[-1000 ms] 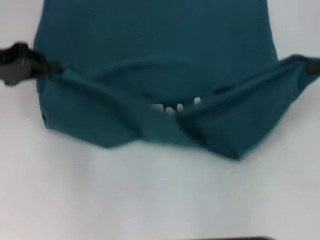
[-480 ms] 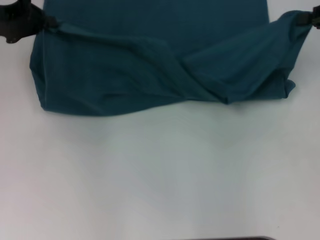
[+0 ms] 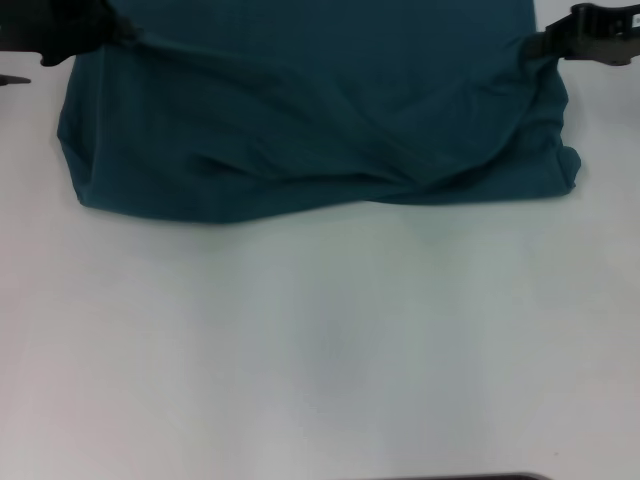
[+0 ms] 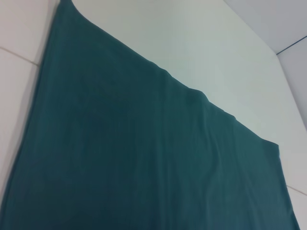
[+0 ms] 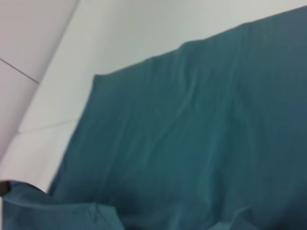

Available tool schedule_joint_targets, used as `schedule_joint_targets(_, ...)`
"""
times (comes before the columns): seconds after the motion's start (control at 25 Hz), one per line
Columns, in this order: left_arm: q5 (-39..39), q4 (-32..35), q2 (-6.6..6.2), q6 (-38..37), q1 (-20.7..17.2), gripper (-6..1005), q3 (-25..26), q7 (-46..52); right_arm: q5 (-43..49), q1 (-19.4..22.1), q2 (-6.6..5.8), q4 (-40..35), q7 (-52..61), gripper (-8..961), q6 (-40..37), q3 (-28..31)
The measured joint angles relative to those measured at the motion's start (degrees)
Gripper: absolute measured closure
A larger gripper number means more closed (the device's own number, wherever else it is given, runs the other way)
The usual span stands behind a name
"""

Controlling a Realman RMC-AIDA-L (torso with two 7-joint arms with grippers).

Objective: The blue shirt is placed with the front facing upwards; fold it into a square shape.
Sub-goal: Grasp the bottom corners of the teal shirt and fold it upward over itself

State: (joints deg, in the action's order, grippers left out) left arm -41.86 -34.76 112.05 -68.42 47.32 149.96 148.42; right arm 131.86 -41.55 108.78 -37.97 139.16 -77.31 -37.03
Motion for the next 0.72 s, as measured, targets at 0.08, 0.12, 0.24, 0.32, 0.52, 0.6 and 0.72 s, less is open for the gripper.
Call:
schedule_joint_targets(0.08,0.0,0.06,0.25,1.19,0.41,1000,-0.81,0.01,0.82,-0.85,0.01,0.87,0.72,888,2.01,-1.5)
schedule_joint_targets(0.12,-0.01,0.08,0.35,1.69,0.61,1000,-1.04,0.02,1.7,-1.26,0.02,0.96,1.25,887,3.21,-1.94)
schedule_joint_targets(0.24,-0.01,0.11,0.48,3.21,1.51,1000,-1.22,0.03,3.65,-2.11,0.01,0.65,1.93,886,5.59,-2.27)
schedule_joint_targets(0.32,0.02,0.12,0.47,4.23,2.12,1000,-1.23,0.03,4.3,-2.66,-0.26,0.41,1.88,885,7.18,-2.27)
schedule_joint_targets(0.52,0.3,0.13,0.14,7.44,3.02,999,-2.79,-0.02,5.58,-4.45,-1.04,0.33,1.45,883,11.22,-3.41)
schedule_joint_targets(0.6,0.08,0.1,0.07,9.18,3.39,999,-4.35,-0.4,7.45,-5.39,-1.11,0.42,1.52,882,12.99,-4.18)
schedule_joint_targets(0.72,-0.07,-0.06,0.35,11.97,4.2,999,-6.27,-1.94,10.42,-6.68,-0.83,0.89,1.63,880,15.35,-4.6)
